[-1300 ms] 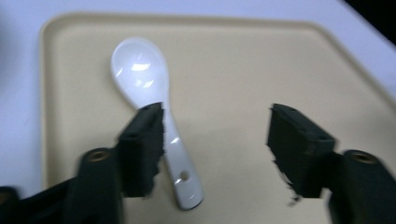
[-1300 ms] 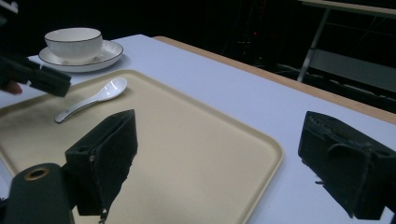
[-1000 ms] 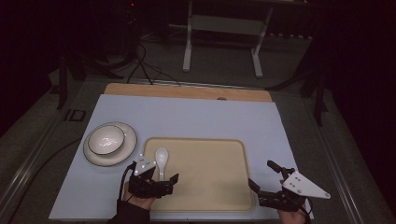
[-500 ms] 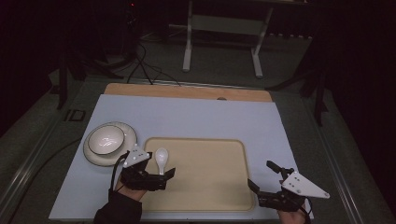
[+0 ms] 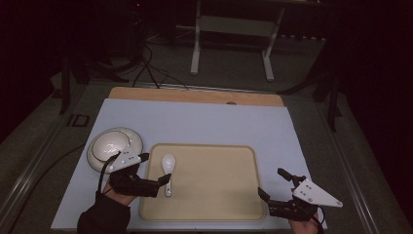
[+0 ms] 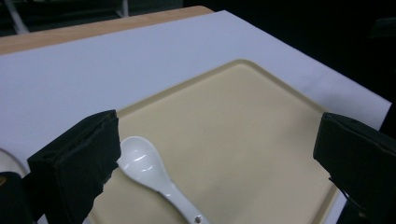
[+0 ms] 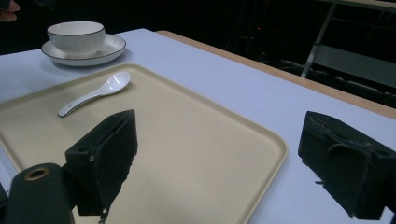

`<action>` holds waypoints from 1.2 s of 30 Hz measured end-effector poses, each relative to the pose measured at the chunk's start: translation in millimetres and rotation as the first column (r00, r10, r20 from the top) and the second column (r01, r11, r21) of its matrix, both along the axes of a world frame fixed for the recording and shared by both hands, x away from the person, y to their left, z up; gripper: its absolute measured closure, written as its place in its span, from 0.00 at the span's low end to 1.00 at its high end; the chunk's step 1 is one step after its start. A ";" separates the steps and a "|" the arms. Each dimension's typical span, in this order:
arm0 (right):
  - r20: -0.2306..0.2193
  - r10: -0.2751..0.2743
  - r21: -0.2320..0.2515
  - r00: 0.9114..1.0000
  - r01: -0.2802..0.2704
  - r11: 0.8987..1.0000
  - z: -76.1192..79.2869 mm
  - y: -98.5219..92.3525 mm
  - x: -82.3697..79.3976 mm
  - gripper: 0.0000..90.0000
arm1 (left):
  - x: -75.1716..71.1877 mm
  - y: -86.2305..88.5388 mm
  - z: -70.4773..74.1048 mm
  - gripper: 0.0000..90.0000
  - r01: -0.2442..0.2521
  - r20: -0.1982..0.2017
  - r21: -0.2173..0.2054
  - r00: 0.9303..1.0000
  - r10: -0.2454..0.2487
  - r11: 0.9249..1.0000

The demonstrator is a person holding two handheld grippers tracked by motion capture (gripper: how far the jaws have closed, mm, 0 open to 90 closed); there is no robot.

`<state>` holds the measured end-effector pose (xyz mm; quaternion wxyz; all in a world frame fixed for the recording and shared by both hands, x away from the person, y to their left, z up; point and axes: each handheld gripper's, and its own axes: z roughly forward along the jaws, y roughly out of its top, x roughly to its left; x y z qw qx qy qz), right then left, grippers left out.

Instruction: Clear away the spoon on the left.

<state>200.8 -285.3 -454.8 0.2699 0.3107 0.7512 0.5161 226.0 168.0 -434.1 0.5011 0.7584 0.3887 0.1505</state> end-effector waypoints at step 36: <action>-0.004 0.023 -0.010 1.000 -0.023 1.000 -0.2 0.2 -0.2 0.13 | -20.5 30.6 -49.1 0.01 -0.017 -0.023 0.011 1.000 0.017 1.000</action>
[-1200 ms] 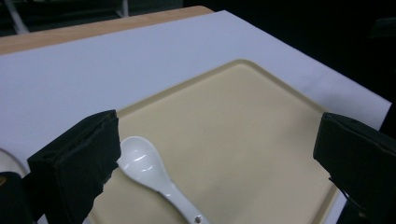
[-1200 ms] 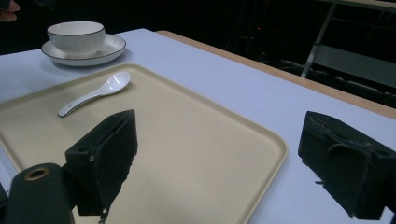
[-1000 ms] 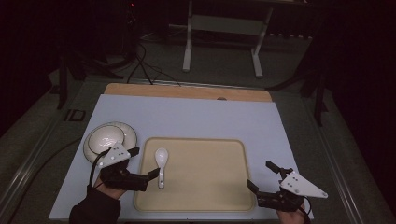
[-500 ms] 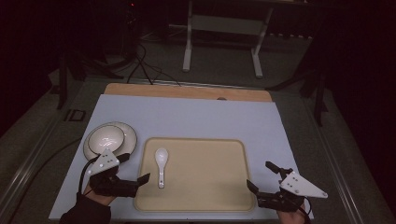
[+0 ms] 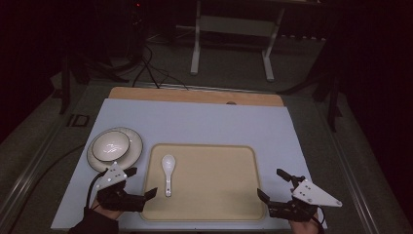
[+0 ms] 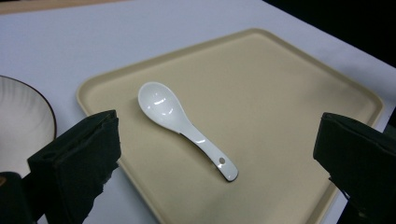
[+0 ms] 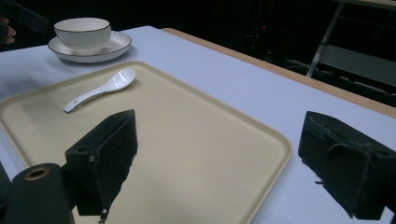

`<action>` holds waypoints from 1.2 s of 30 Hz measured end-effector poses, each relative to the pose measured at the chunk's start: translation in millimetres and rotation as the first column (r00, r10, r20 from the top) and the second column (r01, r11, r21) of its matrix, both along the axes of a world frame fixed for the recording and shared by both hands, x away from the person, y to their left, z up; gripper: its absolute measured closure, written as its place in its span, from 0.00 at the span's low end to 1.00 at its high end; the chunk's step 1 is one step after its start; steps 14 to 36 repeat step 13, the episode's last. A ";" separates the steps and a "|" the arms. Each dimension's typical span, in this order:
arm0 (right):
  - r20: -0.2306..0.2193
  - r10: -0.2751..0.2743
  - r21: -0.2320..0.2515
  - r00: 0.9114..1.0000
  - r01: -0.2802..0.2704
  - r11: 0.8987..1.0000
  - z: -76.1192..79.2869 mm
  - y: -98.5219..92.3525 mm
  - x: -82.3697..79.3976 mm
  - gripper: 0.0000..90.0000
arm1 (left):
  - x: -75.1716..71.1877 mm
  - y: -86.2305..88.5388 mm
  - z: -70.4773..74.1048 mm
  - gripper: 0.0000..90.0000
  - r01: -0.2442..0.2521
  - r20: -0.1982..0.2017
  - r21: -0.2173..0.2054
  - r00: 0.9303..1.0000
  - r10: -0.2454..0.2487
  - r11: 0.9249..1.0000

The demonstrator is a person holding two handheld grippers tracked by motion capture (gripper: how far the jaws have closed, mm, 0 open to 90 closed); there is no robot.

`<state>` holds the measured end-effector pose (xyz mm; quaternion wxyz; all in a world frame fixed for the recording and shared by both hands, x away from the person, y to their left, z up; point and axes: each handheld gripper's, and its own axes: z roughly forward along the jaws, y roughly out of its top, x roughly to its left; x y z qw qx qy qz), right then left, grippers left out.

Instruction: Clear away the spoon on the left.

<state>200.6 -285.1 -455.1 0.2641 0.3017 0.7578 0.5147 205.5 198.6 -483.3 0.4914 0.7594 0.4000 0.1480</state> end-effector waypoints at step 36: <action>-0.010 0.000 0.019 1.000 0.000 1.000 -0.5 -3.8 1.4 0.13 | -0.2 -2.9 -4.6 0.01 0.000 0.005 0.022 1.000 0.000 1.000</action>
